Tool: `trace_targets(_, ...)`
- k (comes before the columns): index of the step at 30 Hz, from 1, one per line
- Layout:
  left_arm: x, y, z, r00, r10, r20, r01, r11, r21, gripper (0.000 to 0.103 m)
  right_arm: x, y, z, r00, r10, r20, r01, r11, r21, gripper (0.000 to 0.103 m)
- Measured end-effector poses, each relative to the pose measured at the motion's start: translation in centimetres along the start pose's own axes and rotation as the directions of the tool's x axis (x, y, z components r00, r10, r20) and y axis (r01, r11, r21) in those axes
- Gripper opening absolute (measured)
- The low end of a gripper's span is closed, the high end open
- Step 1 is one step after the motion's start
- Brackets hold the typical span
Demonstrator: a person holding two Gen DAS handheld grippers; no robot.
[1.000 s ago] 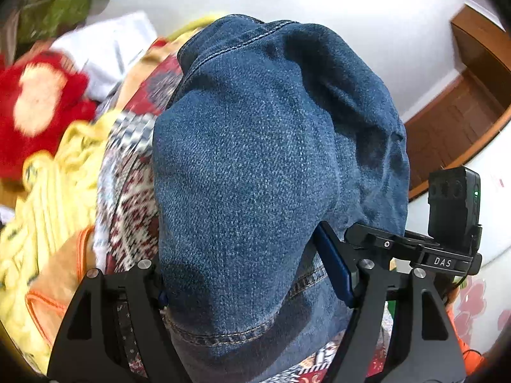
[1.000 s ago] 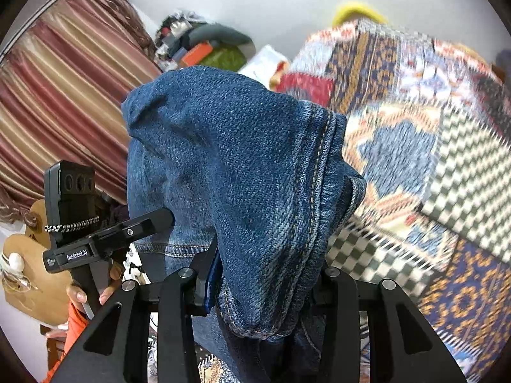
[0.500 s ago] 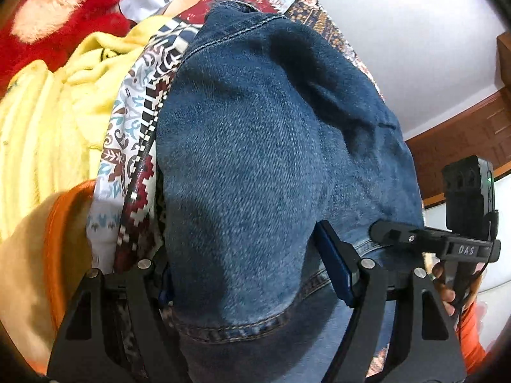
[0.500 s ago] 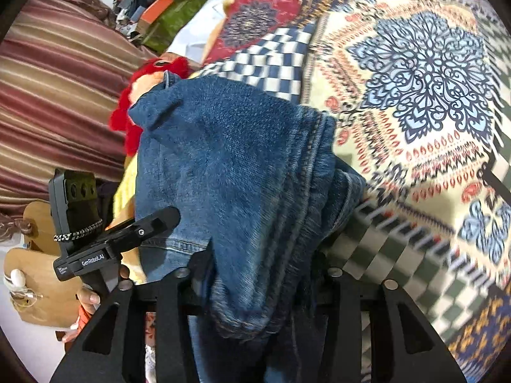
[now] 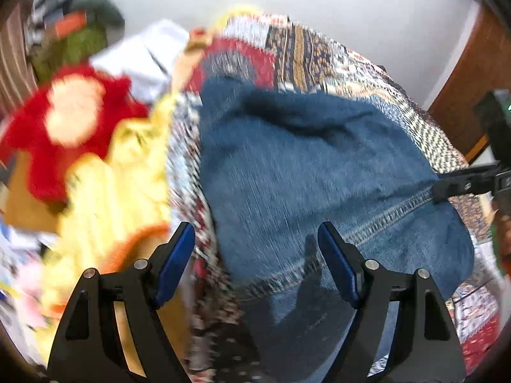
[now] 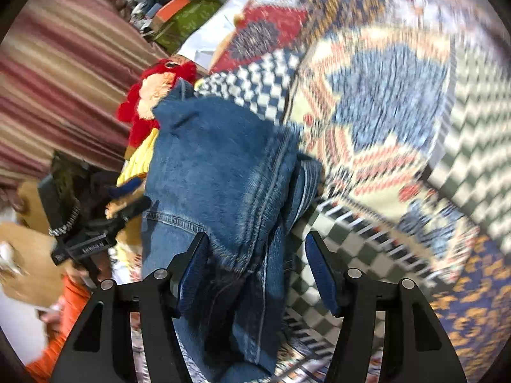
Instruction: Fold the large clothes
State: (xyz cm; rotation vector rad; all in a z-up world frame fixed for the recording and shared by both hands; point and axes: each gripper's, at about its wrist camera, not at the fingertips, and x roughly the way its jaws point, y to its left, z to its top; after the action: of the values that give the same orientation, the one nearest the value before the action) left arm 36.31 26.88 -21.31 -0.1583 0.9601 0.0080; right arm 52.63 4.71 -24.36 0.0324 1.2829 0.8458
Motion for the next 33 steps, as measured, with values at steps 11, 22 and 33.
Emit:
trace_targets(11, 3.8, 1.3, 6.5, 0.999, 0.027, 0.038, -0.023, 0.996, -0.092, 0.08, -1.2, 4.5, 3.9, 0.957, -0.167, 0.236, 0.204, 0.969, -0.141, 0.06)
trace_targets(22, 8.4, 0.7, 6.8, 0.991, 0.135, -0.001, -0.134, 0.987, -0.093, 0.09, 4.0, 1.9, 2.6, 0.951, -0.257, 0.172, 0.282, 0.949, -0.139, 0.06)
trace_targets(33, -9.9, -4.0, 5.8, 0.955, 0.088, 0.283, -0.083, 0.996, -0.03, 0.089, -10.8, 10.1, -2.8, 0.859, -0.203, 0.471, 0.32, 0.93, -0.182, 0.06)
